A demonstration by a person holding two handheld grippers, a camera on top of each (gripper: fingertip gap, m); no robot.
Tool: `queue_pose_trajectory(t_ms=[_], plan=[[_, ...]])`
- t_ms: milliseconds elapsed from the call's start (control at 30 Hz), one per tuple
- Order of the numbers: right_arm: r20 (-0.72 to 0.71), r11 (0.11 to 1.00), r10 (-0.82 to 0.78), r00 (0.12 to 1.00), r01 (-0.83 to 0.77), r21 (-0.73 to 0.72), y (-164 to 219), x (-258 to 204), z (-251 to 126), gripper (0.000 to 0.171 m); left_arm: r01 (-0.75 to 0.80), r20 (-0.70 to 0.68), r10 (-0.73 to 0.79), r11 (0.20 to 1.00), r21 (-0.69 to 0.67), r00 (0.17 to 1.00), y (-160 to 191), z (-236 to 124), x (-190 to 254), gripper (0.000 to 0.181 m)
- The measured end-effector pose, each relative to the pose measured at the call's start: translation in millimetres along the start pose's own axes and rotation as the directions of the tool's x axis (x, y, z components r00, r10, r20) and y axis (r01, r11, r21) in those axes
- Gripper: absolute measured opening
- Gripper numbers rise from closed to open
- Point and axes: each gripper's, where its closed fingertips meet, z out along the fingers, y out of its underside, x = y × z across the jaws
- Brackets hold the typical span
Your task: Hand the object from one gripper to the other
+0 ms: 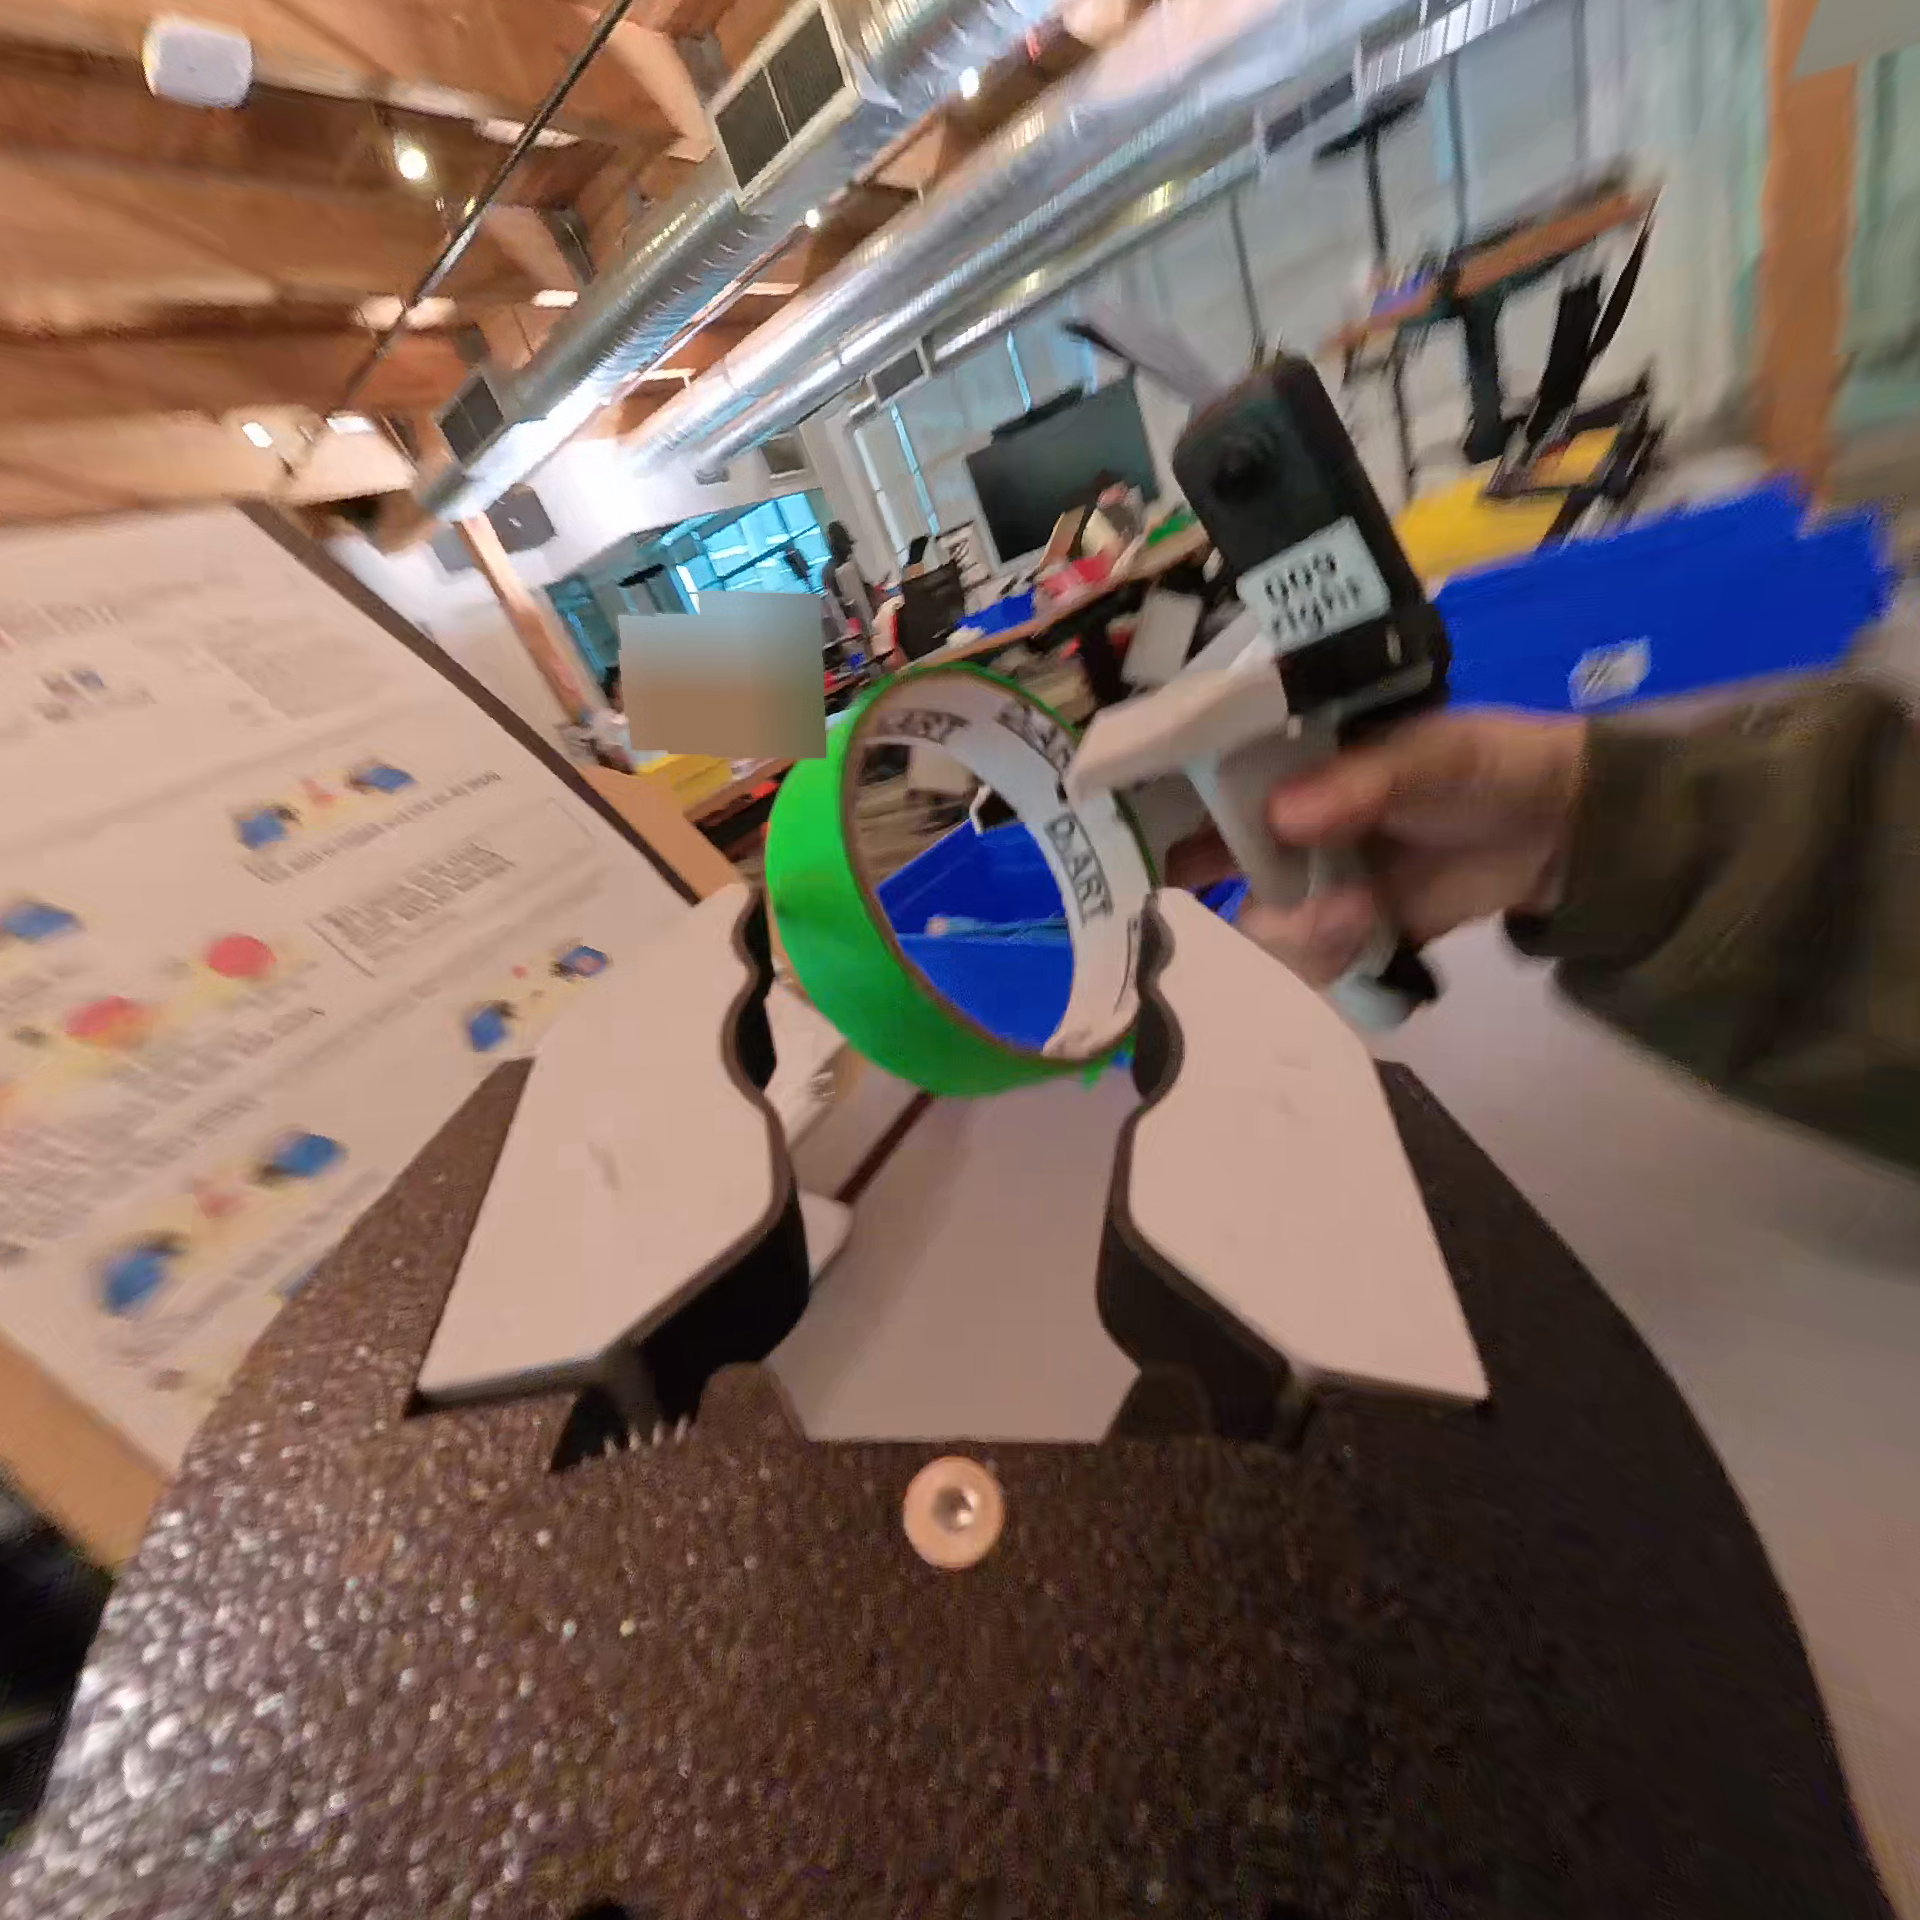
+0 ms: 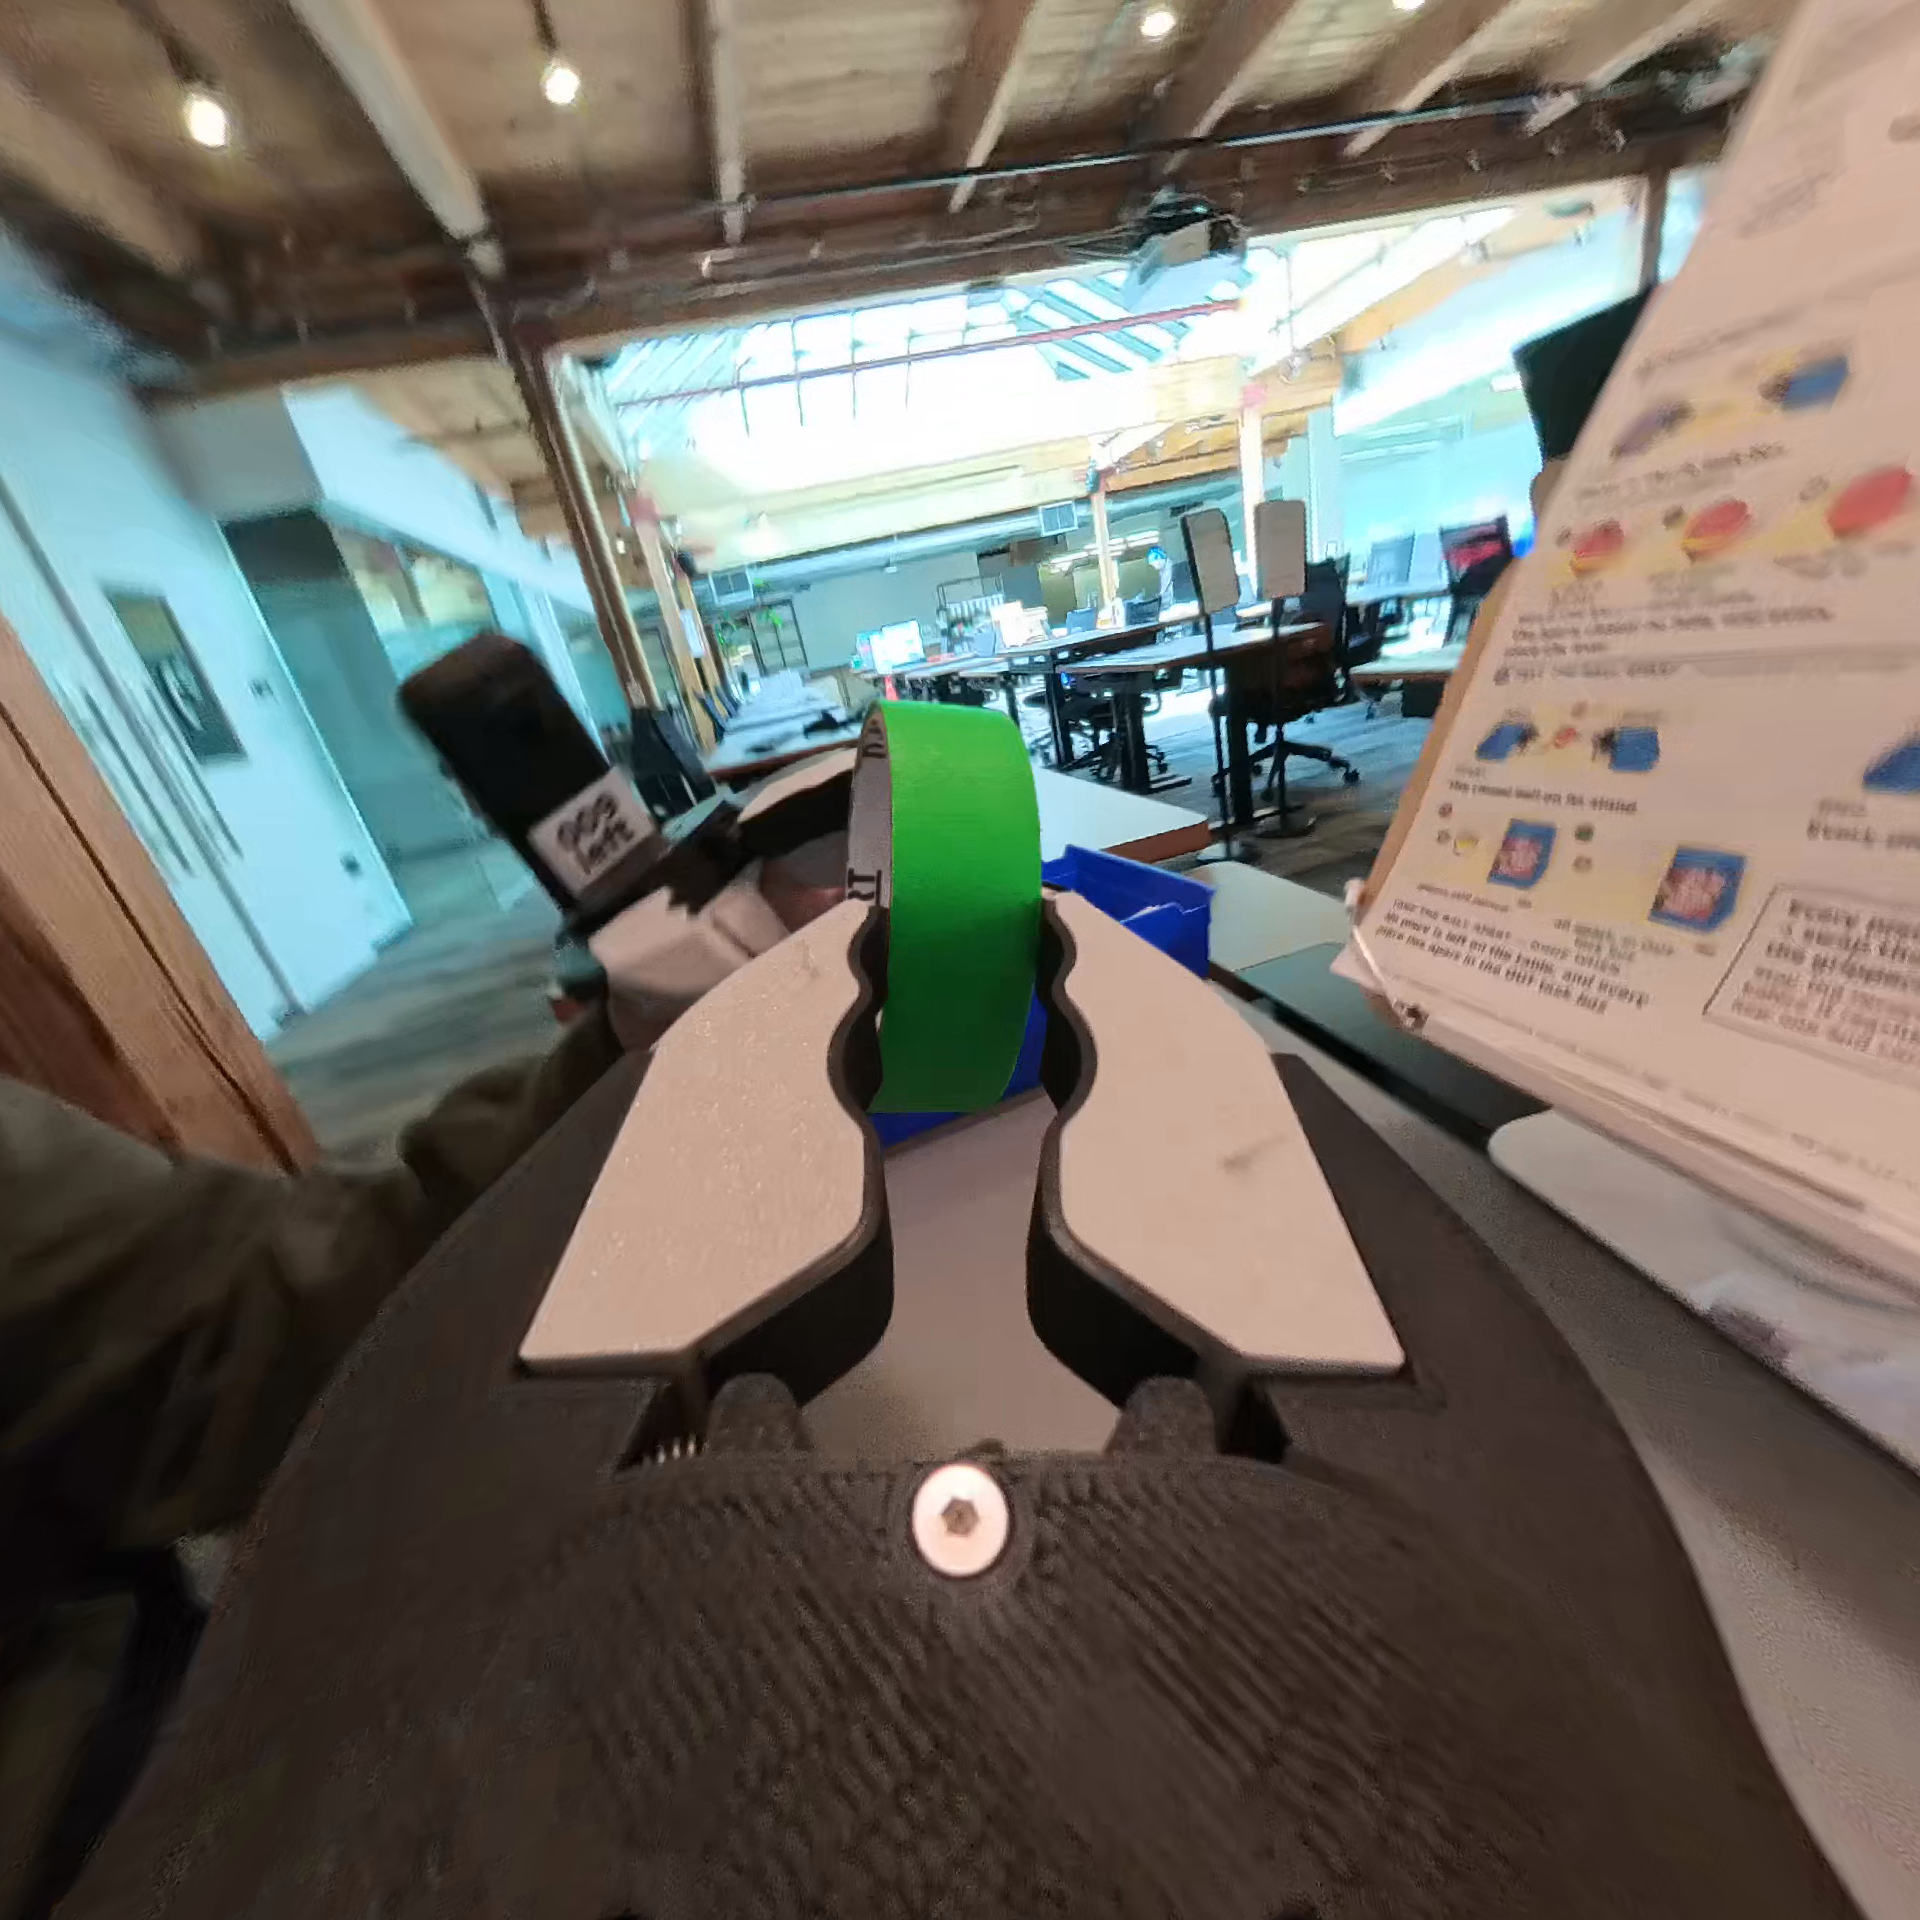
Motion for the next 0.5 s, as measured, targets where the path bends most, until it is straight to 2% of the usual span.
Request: queue_pose_trajectory(t_ms=[33, 100, 133, 300, 500], plan=[[0.004, 0.998, 0.067, 0.998, -0.067, 0.012, -2, 4, -4, 0.027, -0.11, 0.016, 0.11, 0.993, -0.032, 0.994, 3, -1, 2, 0.071], [-0.011, 0.983, 0.178, 0.984, -0.177, 0.055, -6, 15, -12, 0.027, -0.269, 0.022, 0.272, 0.957, -0.106, 0.962, 12, 1, 6, 0.076], [0.005, 0.974, 0.22, 0.975, -0.22, 0.047, -4, 16, -15, 0.027, -0.298, 0.014, 0.303, 0.944, -0.142, 0.953, 17, 3, 7, 0.082], [0.039, 0.956, 0.29, 0.956, -0.287, -0.052, 12, 13, -18, 0.027, -0.324, 0.036, 0.341, 0.917, -0.23, 0.939, 33, 13, 6, 0.111], [0.121, 0.928, 0.361, 0.924, -0.344, -0.144, 26, -3, -8, 0.027, -0.388, 0.012, 0.399, 0.897, -0.21, 0.917, 33, 17, 16, 0.115]])
